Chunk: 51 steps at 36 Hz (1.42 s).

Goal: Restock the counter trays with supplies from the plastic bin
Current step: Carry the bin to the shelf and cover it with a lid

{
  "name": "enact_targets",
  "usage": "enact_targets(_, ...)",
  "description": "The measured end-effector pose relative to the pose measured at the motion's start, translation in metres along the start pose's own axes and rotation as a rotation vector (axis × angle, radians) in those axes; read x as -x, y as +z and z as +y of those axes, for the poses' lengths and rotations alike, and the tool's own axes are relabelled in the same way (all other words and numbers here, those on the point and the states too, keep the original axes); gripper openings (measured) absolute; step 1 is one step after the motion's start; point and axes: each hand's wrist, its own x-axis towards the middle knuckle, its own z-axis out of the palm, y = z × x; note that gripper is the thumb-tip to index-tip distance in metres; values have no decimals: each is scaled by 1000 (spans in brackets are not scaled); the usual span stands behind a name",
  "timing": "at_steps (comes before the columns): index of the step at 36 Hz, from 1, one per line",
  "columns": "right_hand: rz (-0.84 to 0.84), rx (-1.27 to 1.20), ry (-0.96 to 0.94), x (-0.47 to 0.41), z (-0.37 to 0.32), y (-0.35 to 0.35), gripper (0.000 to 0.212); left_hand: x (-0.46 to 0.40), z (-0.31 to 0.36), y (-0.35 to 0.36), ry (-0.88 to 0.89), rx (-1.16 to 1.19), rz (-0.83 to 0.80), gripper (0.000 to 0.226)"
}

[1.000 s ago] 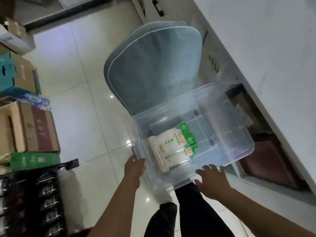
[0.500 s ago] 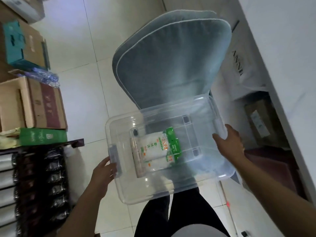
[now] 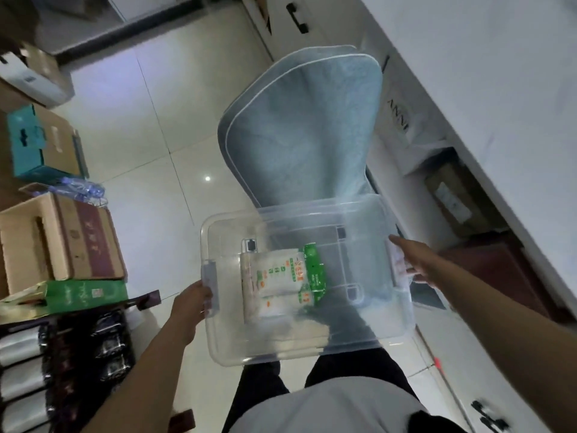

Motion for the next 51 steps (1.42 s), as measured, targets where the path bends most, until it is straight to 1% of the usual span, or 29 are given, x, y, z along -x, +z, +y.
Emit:
enact_targets(4, 82, -140, -10, 48, 64, 6, 52, -16, -4, -16, 61, -46, -106, 22)
enact_targets(8, 182, -306, 48, 110, 130, 24, 50, -31, -10, -24, 114, -165, -253, 24)
enact_targets(11, 208, -438, 118, 153, 183, 42, 51, -32, -12, -16, 155, -265, -321, 24)
enact_targets(13, 211, -553, 169, 182, 220, 54, 49, -27, -14, -5, 183, -348, -333, 20)
enact_targets(15, 235, -660, 198, 209, 257, 64, 48, -19, -16, 10, 201, -439, -341, 16)
enact_targets(17, 267, -734, 205, 234, 295, 72, 53, -10, -18, 27, 222, -557, -380, 15)
enact_targets(21, 304, -910, 234, 285, 367, 86, 56, 16, -30, 76, 296, -777, -470, 22)
enact_targets(24, 365, -1042, 280, 322, 426, 102, 59, 54, -52, 121, 344, -935, -534, 14)
enact_targets(27, 457, -1184, 334, 354, 485, 122, 60, 96, -81, 171, 441, -1065, -613, 19)
enact_targets(31, 547, -1392, 396, 398, 563, 156, 53, 162, -139, 236, 554, -1252, -698, 20)
enact_targets(34, 608, -1559, 401, 429, 624, 180, 59, 220, -194, 283, 662, -1368, -733, 17)
enact_targets(38, 700, -1738, 424, 469, 703, 212, 67, 303, -288, 337, 779, -1581, -805, 27)
enact_targets(41, 765, -1878, 428, 496, 763, 231, 67, 369, -365, 374, 854, -1731, -885, 23)
enact_targets(42, 782, -1918, 428, 504, 780, 238, 66, 390, -390, 385, 878, -1774, -902, 26)
enact_targets(45, 838, -2033, 415, 527, 824, 253, 58, 453, -466, 406, 964, -1867, -937, 35)
enact_targets(47, 861, -2103, 405, 540, 845, 260, 56, 493, -512, 412, 1065, -1889, -952, 37)
enact_targets(49, 892, -2177, 416, 550, 861, 265, 57, 532, -554, 418, 1191, -1911, -969, 32)
enact_targets(51, 937, -2248, 416, 557, 873, 269, 56, 570, -590, 425, 1281, -1954, -1001, 21)
